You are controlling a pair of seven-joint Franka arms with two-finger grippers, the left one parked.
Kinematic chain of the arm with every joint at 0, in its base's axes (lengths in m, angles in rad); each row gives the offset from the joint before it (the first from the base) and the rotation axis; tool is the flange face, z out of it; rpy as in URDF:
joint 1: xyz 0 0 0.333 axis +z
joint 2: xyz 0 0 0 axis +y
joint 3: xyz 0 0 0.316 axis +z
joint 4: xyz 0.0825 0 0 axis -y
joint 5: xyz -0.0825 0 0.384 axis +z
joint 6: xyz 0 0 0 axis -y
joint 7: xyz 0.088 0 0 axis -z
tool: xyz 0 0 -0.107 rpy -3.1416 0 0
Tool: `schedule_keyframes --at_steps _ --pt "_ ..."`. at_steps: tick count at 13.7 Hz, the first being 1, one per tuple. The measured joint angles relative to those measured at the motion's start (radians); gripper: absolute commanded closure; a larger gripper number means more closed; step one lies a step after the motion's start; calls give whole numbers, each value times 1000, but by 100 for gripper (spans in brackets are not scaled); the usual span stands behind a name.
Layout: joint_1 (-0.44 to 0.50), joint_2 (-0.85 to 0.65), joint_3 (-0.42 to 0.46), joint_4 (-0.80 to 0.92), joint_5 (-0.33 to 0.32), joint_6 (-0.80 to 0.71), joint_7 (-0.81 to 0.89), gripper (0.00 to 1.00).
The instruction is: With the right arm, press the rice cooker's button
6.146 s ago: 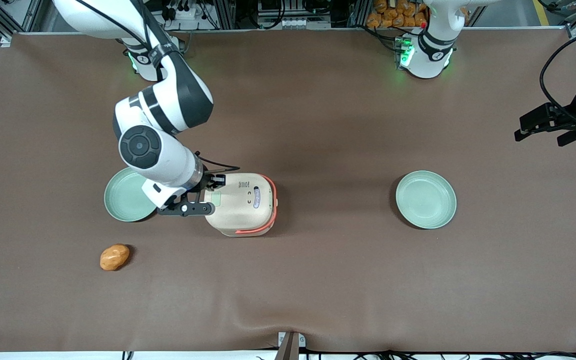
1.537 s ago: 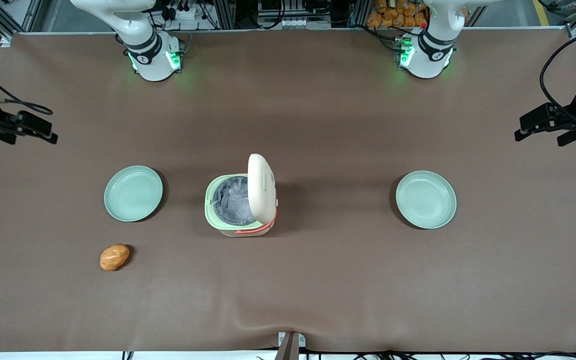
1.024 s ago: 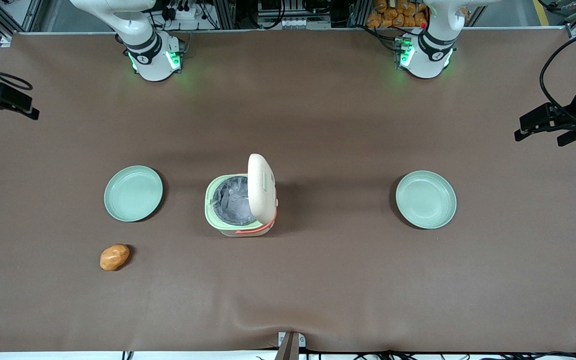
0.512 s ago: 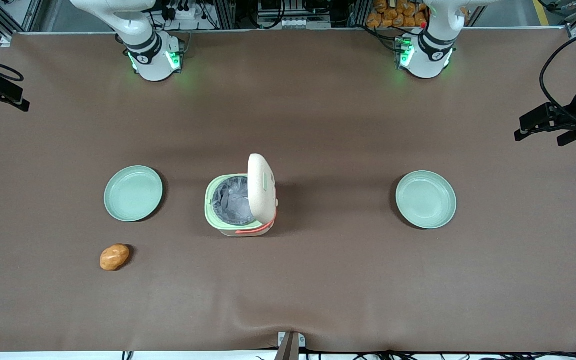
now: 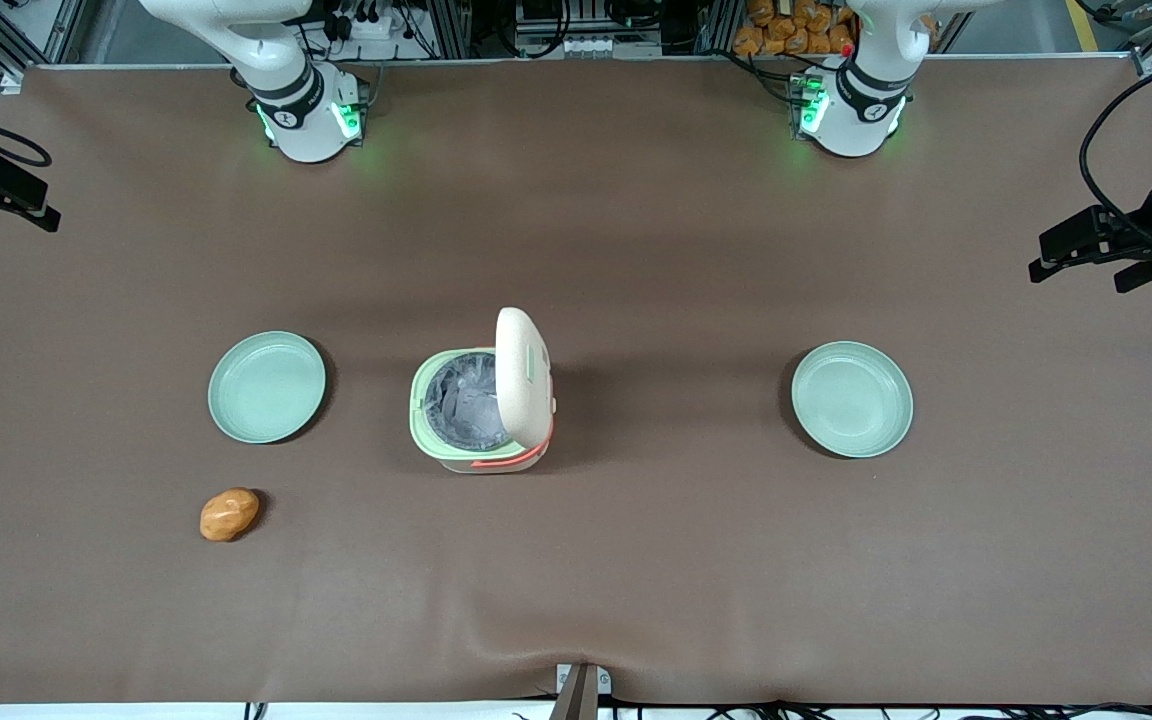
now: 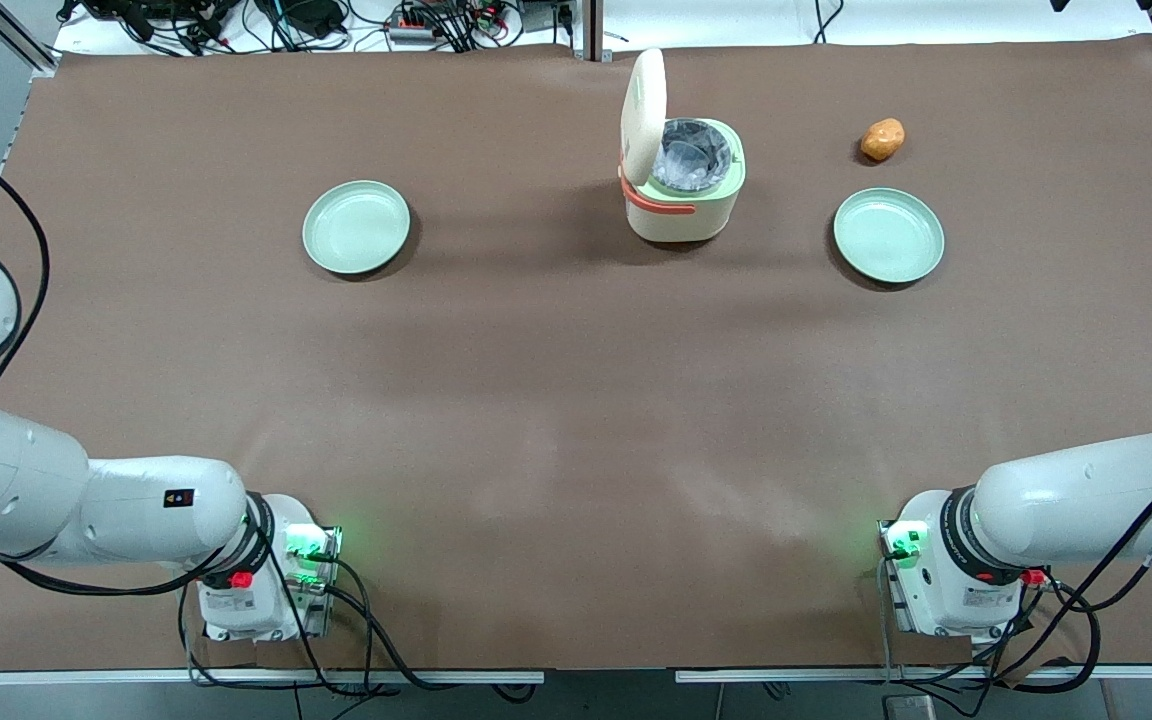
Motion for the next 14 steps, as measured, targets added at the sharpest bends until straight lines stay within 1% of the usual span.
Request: schedule_keyframes --at_steps 14 --pt "0 1 -15 0 0 -3 4 0"
